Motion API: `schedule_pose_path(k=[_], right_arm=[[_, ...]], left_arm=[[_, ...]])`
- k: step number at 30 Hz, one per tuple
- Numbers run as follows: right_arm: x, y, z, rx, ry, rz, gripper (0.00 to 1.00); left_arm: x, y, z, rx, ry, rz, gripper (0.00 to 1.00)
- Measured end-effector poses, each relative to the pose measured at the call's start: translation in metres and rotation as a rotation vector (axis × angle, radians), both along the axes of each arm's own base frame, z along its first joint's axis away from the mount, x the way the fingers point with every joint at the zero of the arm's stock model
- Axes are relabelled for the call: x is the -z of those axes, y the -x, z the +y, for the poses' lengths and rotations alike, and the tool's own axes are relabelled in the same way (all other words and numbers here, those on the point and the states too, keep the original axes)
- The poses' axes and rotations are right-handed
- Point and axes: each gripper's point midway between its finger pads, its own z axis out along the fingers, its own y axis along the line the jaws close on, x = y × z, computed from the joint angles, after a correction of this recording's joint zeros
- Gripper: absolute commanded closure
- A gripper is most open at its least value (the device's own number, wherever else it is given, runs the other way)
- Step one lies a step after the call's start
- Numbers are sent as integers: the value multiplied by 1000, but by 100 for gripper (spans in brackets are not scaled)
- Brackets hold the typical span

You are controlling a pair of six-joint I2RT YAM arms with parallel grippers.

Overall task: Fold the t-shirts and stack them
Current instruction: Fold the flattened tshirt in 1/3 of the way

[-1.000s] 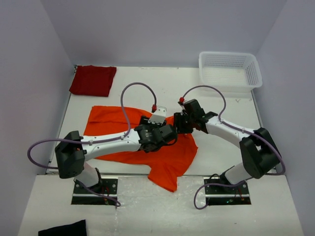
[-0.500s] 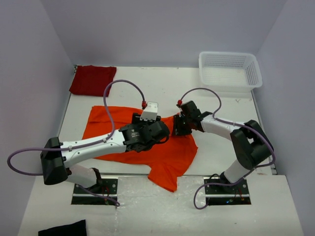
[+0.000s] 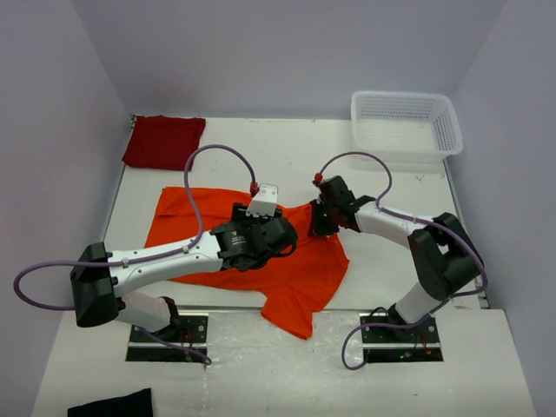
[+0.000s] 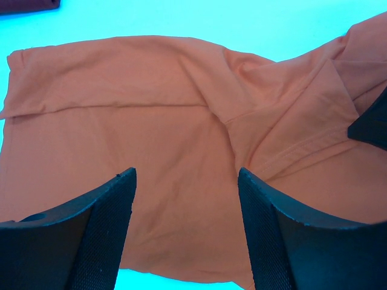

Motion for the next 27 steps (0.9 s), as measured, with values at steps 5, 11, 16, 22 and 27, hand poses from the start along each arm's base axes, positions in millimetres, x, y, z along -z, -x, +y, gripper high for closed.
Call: schedule_pose_path(k=[5,11,16,22,27], right_arm=[[-16,9,-6,3,-5,-42,100],[-49,30,-4,-17,-47,-116,100],[-63,50,0,-43,-67,-143,100],[-49,80,-6,-54,-43,-105,100],[-37,100,-9,-54,-28,-71,95]], left_arm=[[4,2,0,6,-5,13,30],[18,0,-2,10,-51,35,30],[28,0,-6,20,-76,52,30],[27,-2,-6,24,-81,53,30],[27,-5,-3,17,-88,55,30]])
